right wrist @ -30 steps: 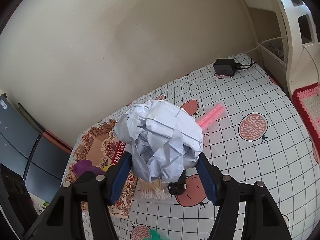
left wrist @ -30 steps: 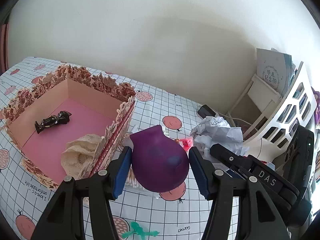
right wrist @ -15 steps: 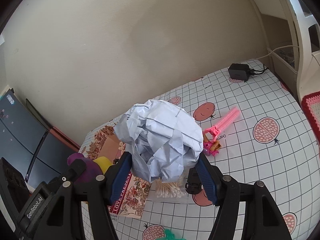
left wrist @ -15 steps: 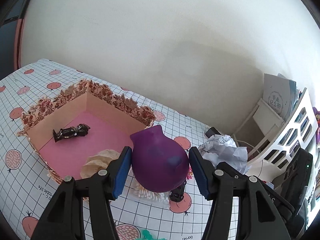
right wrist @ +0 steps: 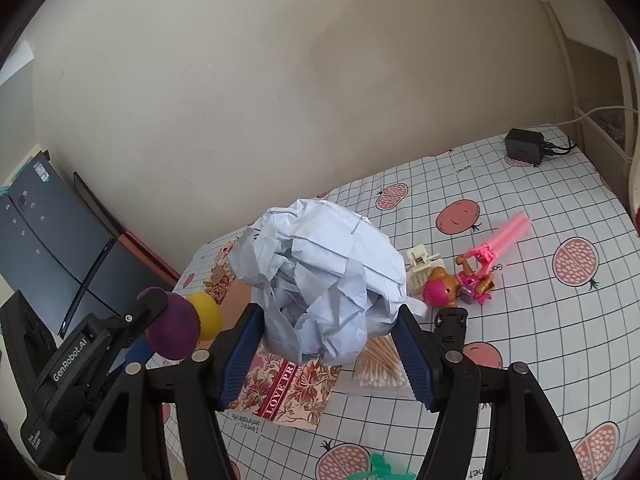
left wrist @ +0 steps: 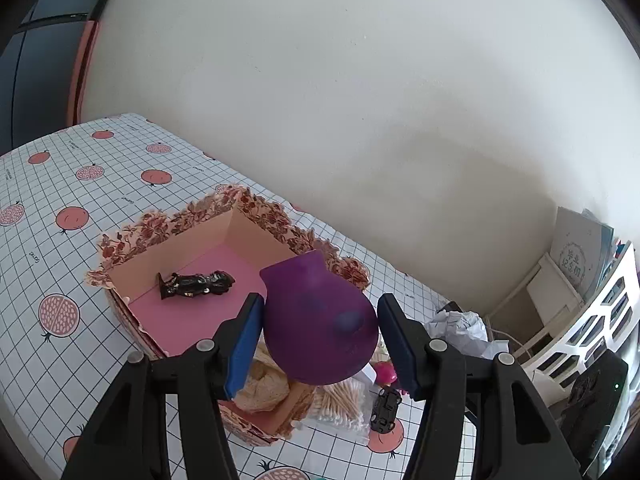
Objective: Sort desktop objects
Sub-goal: 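Lower the purple bulb and crumpled paper into the gift box and release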
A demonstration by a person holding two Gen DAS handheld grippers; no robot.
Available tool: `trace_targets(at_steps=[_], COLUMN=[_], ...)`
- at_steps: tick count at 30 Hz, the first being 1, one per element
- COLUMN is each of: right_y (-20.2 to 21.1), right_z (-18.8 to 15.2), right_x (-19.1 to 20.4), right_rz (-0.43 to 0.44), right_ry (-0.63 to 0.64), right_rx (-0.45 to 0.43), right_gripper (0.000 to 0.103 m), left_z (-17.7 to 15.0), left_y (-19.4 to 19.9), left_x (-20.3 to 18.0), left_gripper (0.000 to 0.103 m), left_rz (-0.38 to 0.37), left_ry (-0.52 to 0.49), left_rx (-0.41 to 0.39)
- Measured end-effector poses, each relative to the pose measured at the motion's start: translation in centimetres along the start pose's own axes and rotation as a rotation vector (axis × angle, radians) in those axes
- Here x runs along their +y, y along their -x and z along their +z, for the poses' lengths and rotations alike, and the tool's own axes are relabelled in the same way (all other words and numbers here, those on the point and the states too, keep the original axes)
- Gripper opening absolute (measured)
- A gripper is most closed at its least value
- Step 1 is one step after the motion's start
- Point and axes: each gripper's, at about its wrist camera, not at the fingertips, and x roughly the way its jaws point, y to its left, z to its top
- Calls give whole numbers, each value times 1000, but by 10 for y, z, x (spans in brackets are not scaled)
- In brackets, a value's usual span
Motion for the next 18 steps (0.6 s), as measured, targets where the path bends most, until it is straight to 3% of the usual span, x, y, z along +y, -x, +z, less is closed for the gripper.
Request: trace_targets(at_steps=[18], right_y=[-21], right_z=[-16], right_x=[38], right_rz=[64], right_ry=[70], right_rx=[32], right_gripper=[69], left_z=[19], left_y=[14], left_x=[56], left_gripper=[60], left_rz=[91], left_ry=[149], left_rx=[-52])
